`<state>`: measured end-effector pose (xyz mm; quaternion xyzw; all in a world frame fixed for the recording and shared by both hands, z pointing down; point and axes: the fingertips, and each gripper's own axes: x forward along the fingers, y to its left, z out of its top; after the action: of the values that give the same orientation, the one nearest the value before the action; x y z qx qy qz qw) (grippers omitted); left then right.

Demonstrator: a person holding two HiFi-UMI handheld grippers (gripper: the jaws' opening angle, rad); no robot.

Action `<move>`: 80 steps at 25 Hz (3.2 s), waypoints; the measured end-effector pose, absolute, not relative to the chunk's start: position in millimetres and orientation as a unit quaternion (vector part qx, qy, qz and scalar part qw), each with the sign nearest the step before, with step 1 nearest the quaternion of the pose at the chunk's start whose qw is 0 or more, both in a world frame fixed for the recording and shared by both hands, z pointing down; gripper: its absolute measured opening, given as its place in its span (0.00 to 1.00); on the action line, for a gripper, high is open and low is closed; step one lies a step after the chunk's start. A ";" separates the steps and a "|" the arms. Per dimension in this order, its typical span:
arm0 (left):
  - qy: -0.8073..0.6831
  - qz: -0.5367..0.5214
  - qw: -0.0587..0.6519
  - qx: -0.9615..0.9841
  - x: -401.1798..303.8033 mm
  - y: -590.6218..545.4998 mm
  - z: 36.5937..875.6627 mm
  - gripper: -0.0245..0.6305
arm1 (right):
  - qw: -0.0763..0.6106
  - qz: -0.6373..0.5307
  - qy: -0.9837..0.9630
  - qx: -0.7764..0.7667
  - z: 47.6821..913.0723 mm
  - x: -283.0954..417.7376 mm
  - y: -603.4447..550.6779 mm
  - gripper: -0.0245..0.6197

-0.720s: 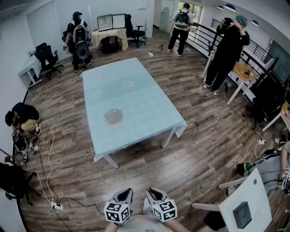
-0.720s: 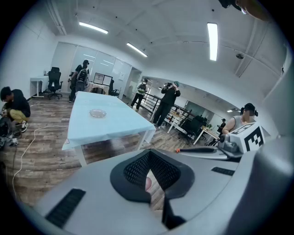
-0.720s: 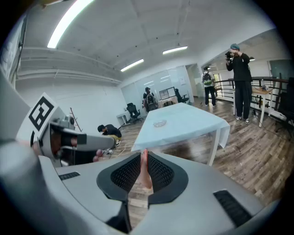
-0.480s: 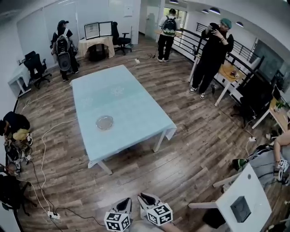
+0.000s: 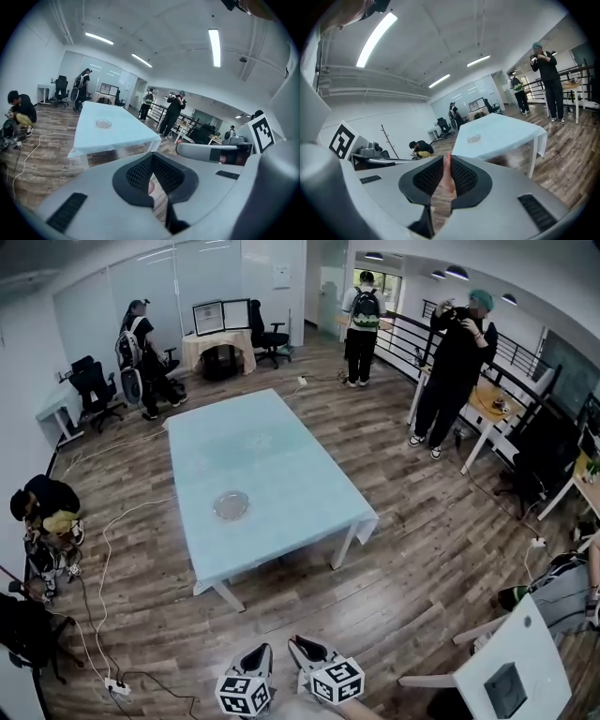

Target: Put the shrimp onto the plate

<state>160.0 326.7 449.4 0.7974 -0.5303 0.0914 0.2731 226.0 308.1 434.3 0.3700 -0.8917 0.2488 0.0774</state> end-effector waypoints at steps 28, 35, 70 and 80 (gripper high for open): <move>-0.492 0.121 0.326 0.798 165.0 230.4 474.9 0.05 | 0.076 0.279 -0.866 0.408 453.9 227.7 212.1 0.14; -0.500 0.090 0.310 0.804 106.6 173.8 457.0 0.05 | 0.076 0.253 -0.875 0.406 424.9 175.9 161.5 0.14; -0.573 0.046 0.326 0.751 -120.9 83.6 479.6 0.05 | 0.124 0.255 -0.895 0.344 449.1 -29.4 52.0 0.14; -0.613 0.050 0.319 0.721 -106.9 2.9 471.0 0.05 | 0.118 0.259 -0.918 0.274 446.7 -41.3 -44.3 0.14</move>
<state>-106.9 2.9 471.0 0.7206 -0.6132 0.0505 0.3195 -41.3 -44.3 446.7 0.2742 -0.9185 0.2593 0.1184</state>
